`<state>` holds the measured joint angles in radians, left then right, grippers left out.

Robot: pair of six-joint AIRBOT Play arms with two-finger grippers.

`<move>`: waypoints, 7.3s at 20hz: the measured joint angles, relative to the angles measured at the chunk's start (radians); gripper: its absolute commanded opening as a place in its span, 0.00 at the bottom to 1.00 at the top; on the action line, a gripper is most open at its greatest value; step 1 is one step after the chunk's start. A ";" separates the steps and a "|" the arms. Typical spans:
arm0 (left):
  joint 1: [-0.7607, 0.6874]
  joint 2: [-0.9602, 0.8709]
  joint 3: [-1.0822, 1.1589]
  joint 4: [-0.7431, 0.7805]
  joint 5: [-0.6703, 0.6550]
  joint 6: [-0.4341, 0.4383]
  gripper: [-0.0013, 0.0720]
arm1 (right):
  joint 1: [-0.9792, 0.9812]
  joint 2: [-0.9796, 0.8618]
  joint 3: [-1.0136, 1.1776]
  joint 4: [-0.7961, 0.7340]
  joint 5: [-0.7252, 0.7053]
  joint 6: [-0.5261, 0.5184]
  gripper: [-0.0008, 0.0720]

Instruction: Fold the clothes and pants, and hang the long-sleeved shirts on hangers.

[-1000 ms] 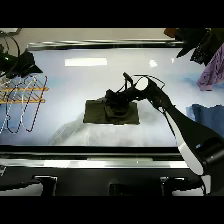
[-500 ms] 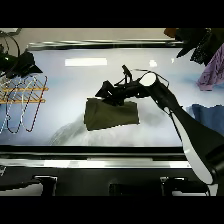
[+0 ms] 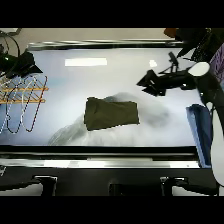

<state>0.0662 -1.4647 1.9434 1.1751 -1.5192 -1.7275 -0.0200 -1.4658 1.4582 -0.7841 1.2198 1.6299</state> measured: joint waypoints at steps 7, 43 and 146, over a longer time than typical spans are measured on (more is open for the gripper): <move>0.000 0.000 0.000 0.012 0.000 0.000 0.04 | -0.129 -0.137 -0.173 0.033 0.048 -0.179 0.67; 0.000 0.000 0.000 0.015 0.000 0.018 0.04 | -0.190 -0.274 0.277 0.126 -0.087 0.105 0.05; -0.202 0.252 -0.747 0.340 0.140 0.063 0.04 | 0.314 0.177 -0.083 -0.668 0.009 0.052 0.05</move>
<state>-0.1360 -1.2129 1.1965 1.5146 -1.3792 -1.6646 0.2939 -1.2892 1.3754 -1.4521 1.2289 1.6817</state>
